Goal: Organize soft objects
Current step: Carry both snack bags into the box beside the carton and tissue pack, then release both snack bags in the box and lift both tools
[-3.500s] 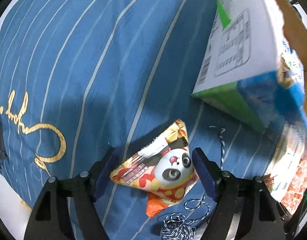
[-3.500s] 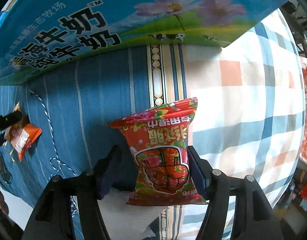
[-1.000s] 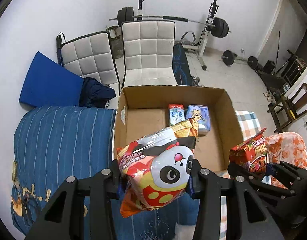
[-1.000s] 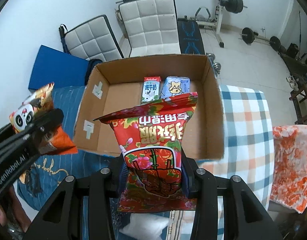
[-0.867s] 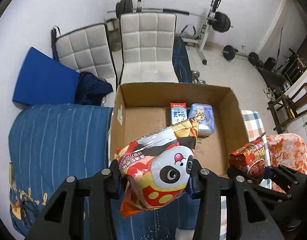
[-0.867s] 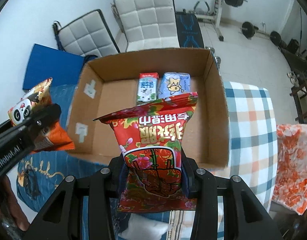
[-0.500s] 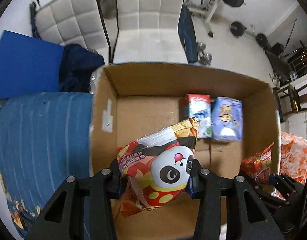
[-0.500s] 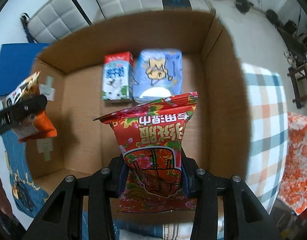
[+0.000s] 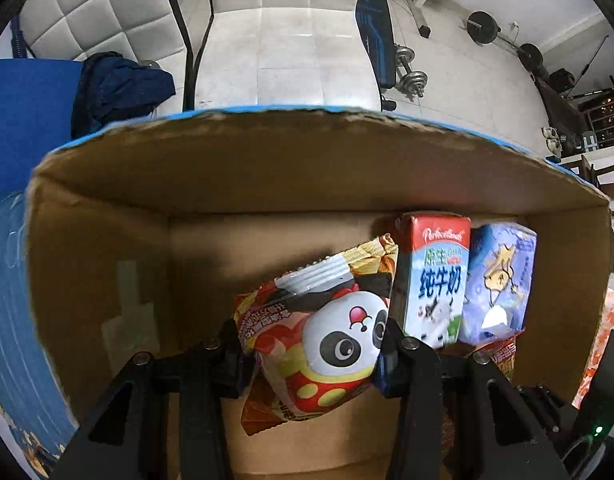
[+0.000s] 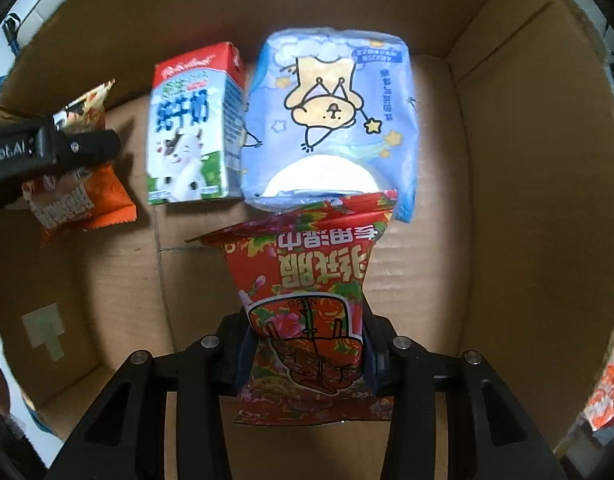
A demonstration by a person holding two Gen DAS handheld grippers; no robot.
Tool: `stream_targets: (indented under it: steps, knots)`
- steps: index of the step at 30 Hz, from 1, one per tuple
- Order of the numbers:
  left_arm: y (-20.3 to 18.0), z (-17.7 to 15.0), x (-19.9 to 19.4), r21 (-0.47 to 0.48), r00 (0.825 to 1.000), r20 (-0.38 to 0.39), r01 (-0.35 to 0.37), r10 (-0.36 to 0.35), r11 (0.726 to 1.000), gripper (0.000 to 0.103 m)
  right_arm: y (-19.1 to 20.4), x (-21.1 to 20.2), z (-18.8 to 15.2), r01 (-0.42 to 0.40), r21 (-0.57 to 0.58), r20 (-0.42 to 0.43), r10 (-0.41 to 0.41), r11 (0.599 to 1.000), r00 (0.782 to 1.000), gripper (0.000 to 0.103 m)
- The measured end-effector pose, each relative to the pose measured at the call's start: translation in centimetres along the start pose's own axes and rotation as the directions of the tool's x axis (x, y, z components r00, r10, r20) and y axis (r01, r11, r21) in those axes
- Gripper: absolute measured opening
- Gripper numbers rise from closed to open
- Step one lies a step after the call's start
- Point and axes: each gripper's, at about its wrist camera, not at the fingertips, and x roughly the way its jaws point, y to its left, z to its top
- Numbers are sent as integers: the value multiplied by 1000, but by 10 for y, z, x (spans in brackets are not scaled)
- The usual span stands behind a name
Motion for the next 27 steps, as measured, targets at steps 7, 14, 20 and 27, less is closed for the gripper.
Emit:
stream_targets:
  steps: [7,14,20,27]
  knots:
    - [1,8,14,2,1000,-23,-1,1,1000,44,3,7,3,37,-27,-4,-37,999,999,46]
    - [1,4,11,0,1000,-17,6,-6,1000,62,11,5,11,32,-26,19,-31,999,999,54]
    - [10,4,6,-22,1000,-22,-13,13,1000,68,1,2,14,43,-15,28,-43,999,999,67]
    - [10,-2,-15,-23,1000,20,1,-1,1000,75,0,-24,7,57,-8,54,-56,998,997,70]
